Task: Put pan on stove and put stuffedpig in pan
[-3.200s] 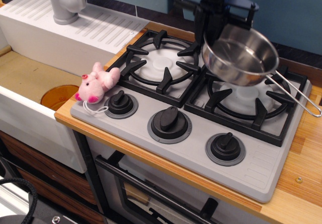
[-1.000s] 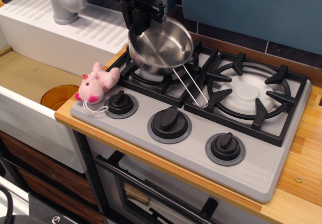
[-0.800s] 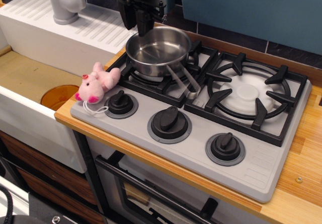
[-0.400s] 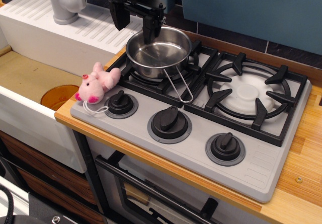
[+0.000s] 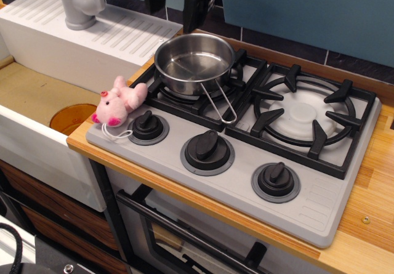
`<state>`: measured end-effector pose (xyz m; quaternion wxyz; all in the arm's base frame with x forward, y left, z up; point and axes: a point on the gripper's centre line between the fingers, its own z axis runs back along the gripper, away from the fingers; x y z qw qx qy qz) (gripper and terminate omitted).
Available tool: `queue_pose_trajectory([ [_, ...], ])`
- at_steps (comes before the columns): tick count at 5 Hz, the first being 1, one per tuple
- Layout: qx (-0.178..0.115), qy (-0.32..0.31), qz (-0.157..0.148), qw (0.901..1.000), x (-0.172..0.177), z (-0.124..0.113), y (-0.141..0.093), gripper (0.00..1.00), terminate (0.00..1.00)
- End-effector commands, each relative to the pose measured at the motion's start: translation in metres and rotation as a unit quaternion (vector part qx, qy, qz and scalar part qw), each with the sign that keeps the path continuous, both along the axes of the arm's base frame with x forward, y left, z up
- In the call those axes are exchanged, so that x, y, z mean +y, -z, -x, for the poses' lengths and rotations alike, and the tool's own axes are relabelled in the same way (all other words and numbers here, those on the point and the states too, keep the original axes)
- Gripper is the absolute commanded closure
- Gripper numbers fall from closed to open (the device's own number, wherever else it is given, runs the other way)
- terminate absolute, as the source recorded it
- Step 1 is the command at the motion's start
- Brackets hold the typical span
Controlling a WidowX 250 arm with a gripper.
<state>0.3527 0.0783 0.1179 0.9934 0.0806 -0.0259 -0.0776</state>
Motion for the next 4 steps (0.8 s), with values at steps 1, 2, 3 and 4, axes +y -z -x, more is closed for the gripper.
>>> queue_pose_trajectory([
  [1, -0.035, 0.002, -0.008, 0.9993, -0.001, -0.006, -0.027, 0.00, 0.00],
  [2, -0.035, 0.002, -0.008, 0.9993, -0.001, -0.006, -0.027, 0.00, 0.00],
  [3, -0.056, 0.006, 0.018, 0.9983, 0.002, 0.004, -0.028, 0.00, 0.00],
  [4, -0.079, -0.021, 0.019, 0.9965, 0.006, 0.027, -0.024, 0.00, 0.00],
])
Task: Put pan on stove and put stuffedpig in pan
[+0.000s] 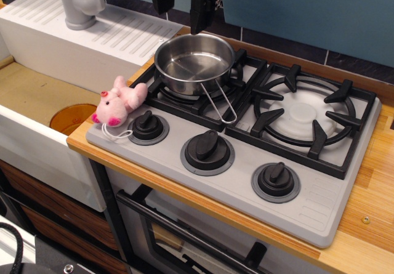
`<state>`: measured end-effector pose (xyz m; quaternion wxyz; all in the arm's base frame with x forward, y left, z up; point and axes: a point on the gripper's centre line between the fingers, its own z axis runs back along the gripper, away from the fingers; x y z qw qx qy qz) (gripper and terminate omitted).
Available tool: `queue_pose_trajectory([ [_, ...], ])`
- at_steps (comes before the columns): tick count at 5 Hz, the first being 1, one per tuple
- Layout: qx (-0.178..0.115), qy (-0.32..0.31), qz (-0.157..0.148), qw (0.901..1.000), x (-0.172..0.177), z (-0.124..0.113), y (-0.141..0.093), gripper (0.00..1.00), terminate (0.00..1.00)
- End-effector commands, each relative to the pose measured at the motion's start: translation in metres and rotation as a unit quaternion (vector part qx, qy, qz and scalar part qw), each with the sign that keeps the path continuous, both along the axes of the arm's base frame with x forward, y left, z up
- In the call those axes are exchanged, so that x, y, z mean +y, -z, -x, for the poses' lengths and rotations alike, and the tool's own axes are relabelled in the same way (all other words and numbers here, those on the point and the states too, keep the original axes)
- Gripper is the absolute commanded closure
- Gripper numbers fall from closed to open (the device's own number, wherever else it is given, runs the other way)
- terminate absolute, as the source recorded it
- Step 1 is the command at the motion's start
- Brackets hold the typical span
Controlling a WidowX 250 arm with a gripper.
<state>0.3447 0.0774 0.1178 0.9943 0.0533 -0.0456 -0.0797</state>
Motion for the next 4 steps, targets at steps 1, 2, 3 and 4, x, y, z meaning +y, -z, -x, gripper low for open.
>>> queue_pose_trajectory([
  [1, -0.081, -0.024, -0.011, 0.9964, 0.018, 0.038, -0.018, 0.00, 0.00],
  [2, -0.103, -0.022, -0.017, 0.9943, 0.031, 0.054, -0.006, 0.00, 0.00],
  [3, -0.117, -0.008, -0.037, 0.9924, 0.045, 0.071, 0.012, 0.00, 0.00],
  [4, -0.139, -0.001, -0.041, 0.9894, 0.054, 0.086, 0.030, 0.00, 0.00],
])
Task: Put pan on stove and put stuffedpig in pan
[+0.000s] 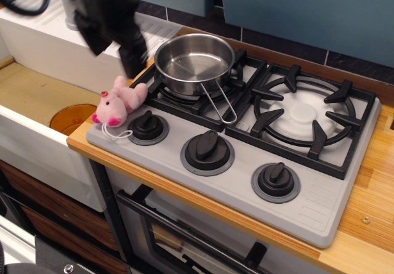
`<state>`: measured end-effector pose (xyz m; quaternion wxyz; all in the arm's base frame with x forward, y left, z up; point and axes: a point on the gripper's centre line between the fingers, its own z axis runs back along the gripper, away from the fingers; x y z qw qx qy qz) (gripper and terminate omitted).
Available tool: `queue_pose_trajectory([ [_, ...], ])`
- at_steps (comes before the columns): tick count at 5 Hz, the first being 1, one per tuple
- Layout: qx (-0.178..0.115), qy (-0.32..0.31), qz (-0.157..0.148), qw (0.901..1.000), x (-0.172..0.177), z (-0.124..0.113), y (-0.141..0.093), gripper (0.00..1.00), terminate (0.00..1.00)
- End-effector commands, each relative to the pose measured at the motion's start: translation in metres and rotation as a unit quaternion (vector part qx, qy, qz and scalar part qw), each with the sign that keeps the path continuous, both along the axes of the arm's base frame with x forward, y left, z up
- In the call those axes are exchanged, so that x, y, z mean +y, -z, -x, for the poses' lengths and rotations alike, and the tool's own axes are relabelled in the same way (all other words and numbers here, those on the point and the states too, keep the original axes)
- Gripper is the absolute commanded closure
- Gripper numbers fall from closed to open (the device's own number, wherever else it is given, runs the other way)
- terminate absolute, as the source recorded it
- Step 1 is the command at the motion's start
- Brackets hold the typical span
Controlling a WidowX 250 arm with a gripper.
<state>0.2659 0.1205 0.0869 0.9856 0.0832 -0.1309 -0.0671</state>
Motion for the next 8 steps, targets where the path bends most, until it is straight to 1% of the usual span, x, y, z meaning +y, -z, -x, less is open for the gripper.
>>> queue_pose_trajectory([
  [1, -0.061, 0.008, -0.015, 0.9980, 0.014, 0.013, 0.012, 0.00, 0.00],
  [2, -0.068, 0.006, -0.006, 0.9977, 0.013, 0.015, 0.023, 0.00, 0.00],
  [3, -0.068, 0.007, 0.004, 0.9976, 0.010, 0.010, 0.037, 0.00, 0.00],
  [5, -0.063, 0.020, 0.030, 0.9974, 0.012, -0.008, 0.059, 0.00, 0.00],
  [6, -0.047, -0.003, 0.027, 0.9985, 0.008, -0.010, 0.062, 1.00, 0.00],
  [7, -0.034, -0.010, 0.021, 0.9991, 0.006, -0.008, 0.054, 1.00, 0.00],
  [8, -0.019, -0.020, 0.003, 0.9996, 0.007, -0.001, 0.034, 1.00, 0.00],
])
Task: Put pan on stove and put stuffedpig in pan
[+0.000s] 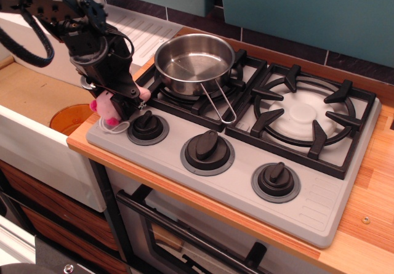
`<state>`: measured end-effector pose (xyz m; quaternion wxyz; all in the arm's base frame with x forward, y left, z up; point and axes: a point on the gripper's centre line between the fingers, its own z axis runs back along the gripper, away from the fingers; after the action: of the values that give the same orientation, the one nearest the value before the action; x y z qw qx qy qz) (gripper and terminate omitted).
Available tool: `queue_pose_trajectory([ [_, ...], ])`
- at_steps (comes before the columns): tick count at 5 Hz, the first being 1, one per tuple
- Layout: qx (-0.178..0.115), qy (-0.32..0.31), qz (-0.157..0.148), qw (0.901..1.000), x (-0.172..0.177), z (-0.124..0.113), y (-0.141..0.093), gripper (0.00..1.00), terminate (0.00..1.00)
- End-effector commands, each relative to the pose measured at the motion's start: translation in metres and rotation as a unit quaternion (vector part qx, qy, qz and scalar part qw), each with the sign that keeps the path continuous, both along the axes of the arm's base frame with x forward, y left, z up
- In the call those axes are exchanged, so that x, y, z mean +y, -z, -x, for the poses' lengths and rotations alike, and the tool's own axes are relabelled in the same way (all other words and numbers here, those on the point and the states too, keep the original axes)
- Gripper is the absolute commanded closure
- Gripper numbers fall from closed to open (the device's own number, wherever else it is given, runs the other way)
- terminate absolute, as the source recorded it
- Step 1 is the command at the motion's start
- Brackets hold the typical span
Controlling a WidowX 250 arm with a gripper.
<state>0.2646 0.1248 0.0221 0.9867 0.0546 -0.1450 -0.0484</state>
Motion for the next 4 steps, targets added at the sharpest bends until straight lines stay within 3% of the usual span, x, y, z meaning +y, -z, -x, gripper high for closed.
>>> queue_pose_trajectory([
  [1, 0.009, -0.014, -0.047, 0.9987, 0.006, -0.002, -0.048, 1.00, 0.00],
  [2, 0.027, -0.022, -0.061, 0.9975, 0.007, -0.002, -0.073, 1.00, 0.00],
  [4, 0.063, -0.040, -0.069, 0.9948, -0.011, -0.025, -0.120, 1.00, 0.00],
])
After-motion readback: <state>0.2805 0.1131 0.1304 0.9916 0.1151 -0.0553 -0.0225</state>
